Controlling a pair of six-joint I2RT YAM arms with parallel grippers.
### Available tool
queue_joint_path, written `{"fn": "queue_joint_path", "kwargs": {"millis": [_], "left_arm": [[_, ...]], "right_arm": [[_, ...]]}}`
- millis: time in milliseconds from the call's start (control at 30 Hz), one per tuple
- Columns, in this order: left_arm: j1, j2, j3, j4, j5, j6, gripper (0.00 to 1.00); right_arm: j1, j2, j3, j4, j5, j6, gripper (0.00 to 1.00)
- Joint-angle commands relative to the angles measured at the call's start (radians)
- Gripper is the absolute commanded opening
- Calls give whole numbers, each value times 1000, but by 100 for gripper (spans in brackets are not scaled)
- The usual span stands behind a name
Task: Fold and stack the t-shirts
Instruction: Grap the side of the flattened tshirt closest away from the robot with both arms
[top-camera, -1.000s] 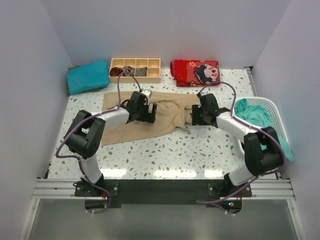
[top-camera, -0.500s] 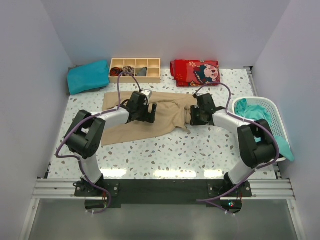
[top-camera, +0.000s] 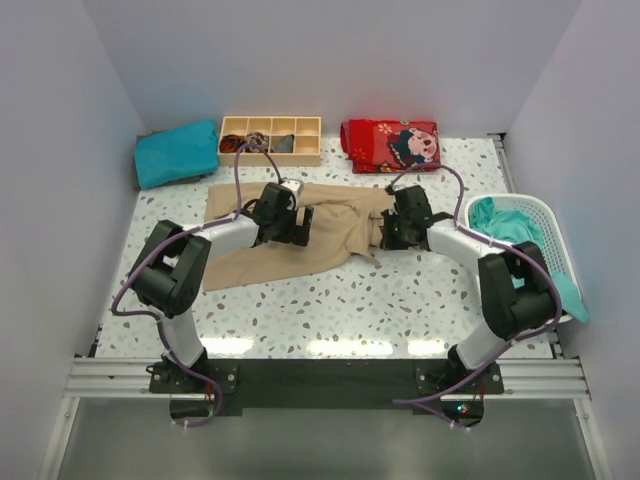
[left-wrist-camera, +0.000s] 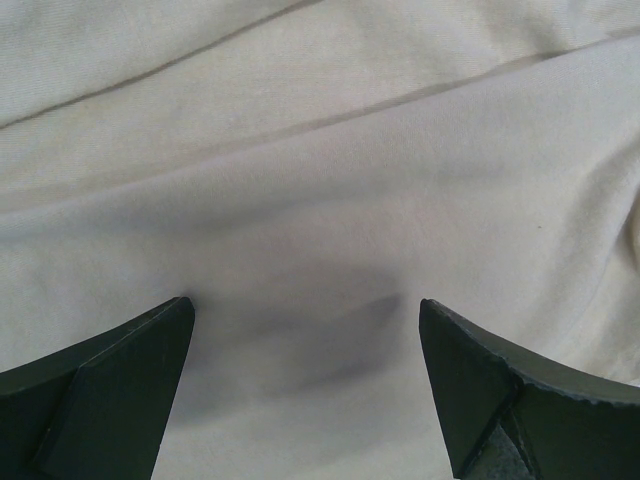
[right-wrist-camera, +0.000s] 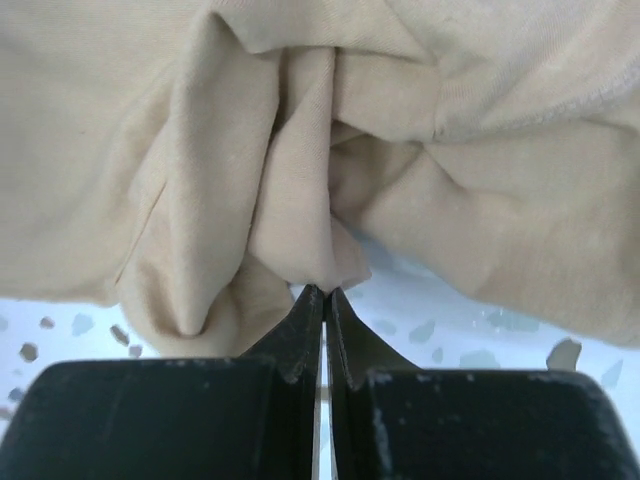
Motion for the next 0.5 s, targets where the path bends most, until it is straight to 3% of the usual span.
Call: {"fn": "queue_joint_path", "kwargs": {"millis": [0,467], "left_arm": [[1,6,18,-19,-13,30,100],[1,-33,61,-105,-36,47,100]], "right_arm": [[-1,-142,36,-105,-4,53,0],[30,-540,-110,-587,-92,243,0]]}}
